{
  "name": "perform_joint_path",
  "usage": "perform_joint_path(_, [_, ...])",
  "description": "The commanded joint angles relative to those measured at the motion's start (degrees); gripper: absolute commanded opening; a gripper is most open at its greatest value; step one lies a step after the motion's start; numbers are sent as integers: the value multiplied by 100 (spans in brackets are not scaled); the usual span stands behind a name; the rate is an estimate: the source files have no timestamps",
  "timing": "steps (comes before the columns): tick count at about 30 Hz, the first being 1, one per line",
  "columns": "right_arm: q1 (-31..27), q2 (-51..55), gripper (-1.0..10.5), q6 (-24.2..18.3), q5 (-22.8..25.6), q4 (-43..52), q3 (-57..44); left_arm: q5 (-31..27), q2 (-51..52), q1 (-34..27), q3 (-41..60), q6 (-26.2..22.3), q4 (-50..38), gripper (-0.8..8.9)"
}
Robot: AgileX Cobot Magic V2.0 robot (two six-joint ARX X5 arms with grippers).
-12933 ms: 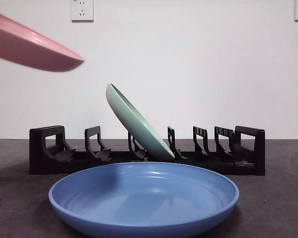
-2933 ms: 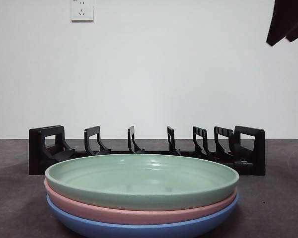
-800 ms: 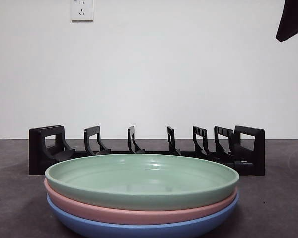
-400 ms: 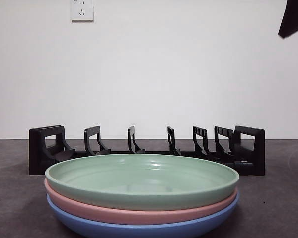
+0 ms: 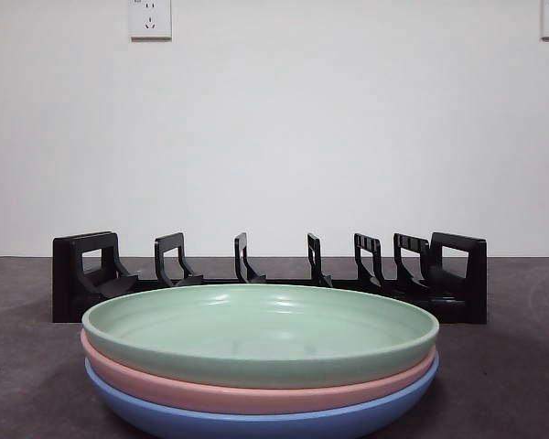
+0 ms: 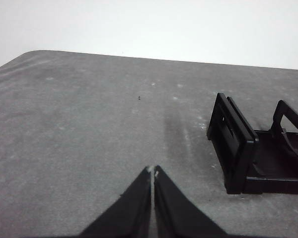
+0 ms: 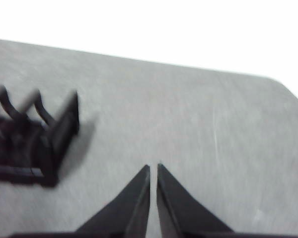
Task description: Place the plate
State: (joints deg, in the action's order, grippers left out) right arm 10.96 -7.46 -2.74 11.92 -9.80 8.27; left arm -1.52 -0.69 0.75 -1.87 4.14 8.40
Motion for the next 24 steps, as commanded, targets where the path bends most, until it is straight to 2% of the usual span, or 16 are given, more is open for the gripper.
perform_joint_path(1, [-280,721,22,125,-299,120,-431,9,4,-11,111,44,-61,8])
perform_joint_path(4, [-540,726,22,144,-474,507,-741,9,4,-9,111,46,-55,8])
perform_joint_path(9, [-741,726,22,168,-507,592,-761,9,20,-11,109,44,-70,8])
perform_joint_path(24, [-745,726,22,168,-487,726,-758,7,20,-11,109,44,-68,8])
